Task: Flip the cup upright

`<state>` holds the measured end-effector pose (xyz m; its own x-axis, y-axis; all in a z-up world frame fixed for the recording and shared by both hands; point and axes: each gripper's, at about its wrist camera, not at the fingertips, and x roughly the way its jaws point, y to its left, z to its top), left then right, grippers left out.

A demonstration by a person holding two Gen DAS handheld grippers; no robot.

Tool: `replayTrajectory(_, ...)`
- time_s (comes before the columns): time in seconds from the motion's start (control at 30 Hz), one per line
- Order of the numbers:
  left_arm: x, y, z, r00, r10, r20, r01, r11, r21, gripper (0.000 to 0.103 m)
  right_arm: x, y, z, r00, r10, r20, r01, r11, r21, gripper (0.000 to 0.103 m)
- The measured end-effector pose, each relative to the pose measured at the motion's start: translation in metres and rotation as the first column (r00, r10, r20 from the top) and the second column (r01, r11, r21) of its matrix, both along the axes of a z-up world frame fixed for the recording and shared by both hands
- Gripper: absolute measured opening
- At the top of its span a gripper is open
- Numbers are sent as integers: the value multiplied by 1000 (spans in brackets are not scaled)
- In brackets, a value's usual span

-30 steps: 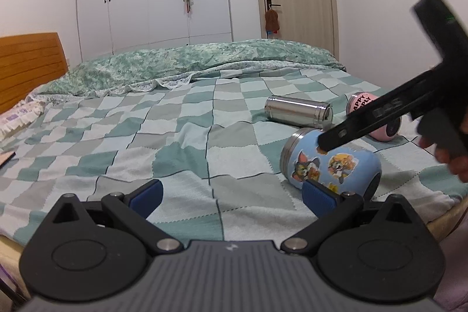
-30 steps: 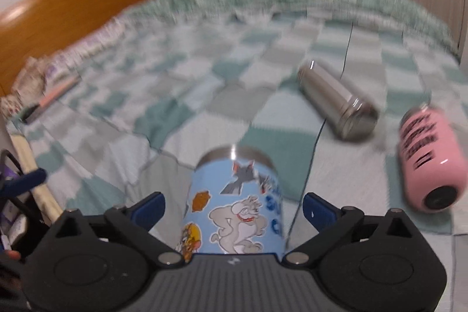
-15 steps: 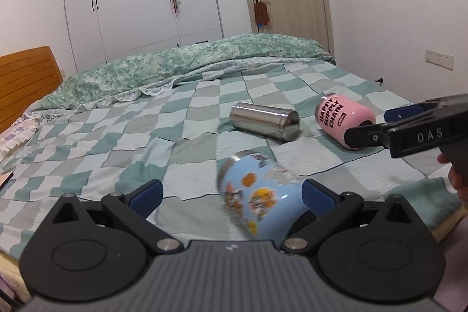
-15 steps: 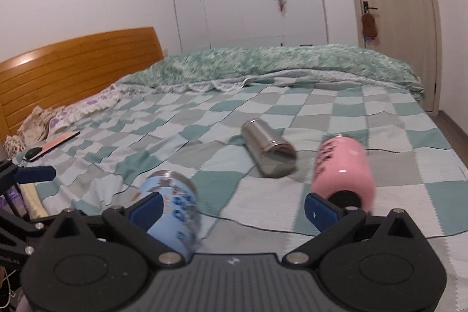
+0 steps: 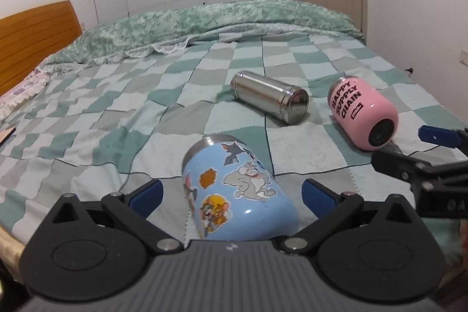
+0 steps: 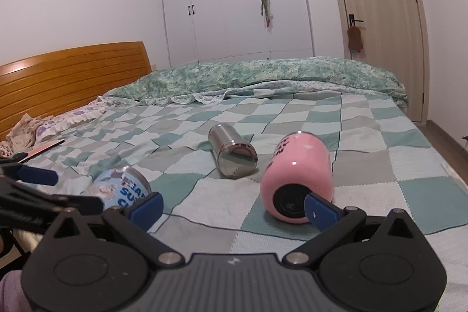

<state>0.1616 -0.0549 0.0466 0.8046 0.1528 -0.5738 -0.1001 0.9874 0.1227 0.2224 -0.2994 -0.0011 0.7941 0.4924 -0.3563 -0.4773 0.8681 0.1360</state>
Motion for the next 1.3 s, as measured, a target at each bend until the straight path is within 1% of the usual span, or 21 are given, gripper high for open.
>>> replayTrajectory(0.1, 12, -3, -6, 999, 21, -24, -21, 1000, 1, 103, 2, -3, -6, 1000, 7, -8, -7, 1000, -11, 103)
replayTrajectory(0.23, 30, -2, -14, 993, 59, -99, -61, 998, -11, 103, 4, -4, -8, 1000, 10, -16, -10, 1000, -14, 103)
replayTrajectory(0.33, 39, 3, -20, 987, 76, -144, -84, 995, -46, 103, 7, 1, -9, 1000, 10, -12, -10, 999, -35, 103)
replayTrajectory(0.4, 44, 4, -26, 982, 86, -170, -97, 994, -57, 103, 9, 3, -11, 1000, 12, -14, -13, 999, -44, 103)
replayTrajectory(0.43, 47, 5, -30, 979, 83, -187, -97, 993, -65, 97, 9, 4, -11, 1000, 14, -17, -15, 999, -45, 103)
replayTrajectory(0.47, 47, 7, -33, 977, 80, -197, -97, 992, -79, 96, 9, 4, -11, 1000, 14, -17, -15, 999, -45, 103)
replayTrajectory(0.5, 45, 9, -35, 979, 73, -190, -92, 991, -94, 96, 9, 4, -11, 1000, 14, -17, -14, 999, -43, 103)
replayTrajectory(0.6, 40, 12, -34, 984, 12, -179, -30, 995, -95, 94, 9, 4, -11, 1000, 11, -15, -11, 999, -35, 103)
replayTrajectory(0.67, 36, 15, -32, 982, -48, -183, 35, 997, -76, 91, 9, 4, -11, 1000, 6, -17, -6, 999, -33, 103)
replayTrajectory(0.7, 36, 15, -30, 977, -90, -195, 79, 995, -61, 90, 9, 5, -11, 1000, 4, -16, -5, 999, -33, 103)
replayTrajectory(0.77, 33, 21, -27, 961, -164, -223, 156, 986, -50, 88, 8, 7, -10, 1000, 4, -15, -5, 999, -36, 103)
replayTrajectory(0.87, 32, 32, -25, 928, -261, -266, 259, 965, -44, 87, 5, 11, -10, 1000, 4, -9, -5, 999, -49, 103)
replayTrajectory(0.97, 28, 44, -24, 895, -325, -306, 328, 944, -42, 87, 3, 17, -10, 1000, 4, -1, -4, 998, -68, 103)
replayTrajectory(1.07, 24, 50, -24, 876, -356, -324, 364, 931, -36, 87, 0, 25, -10, 1000, 11, 10, -10, 996, -84, 103)
replayTrajectory(1.2, 24, 51, -23, 871, -366, -328, 377, 926, -31, 87, -1, 34, -11, 1000, 14, 17, -12, 995, -100, 103)
replayTrajectory(1.3, 25, 48, -22, 870, -356, -342, 374, 927, -15, 87, -1, 36, -10, 1000, 21, 18, -19, 995, -96, 103)
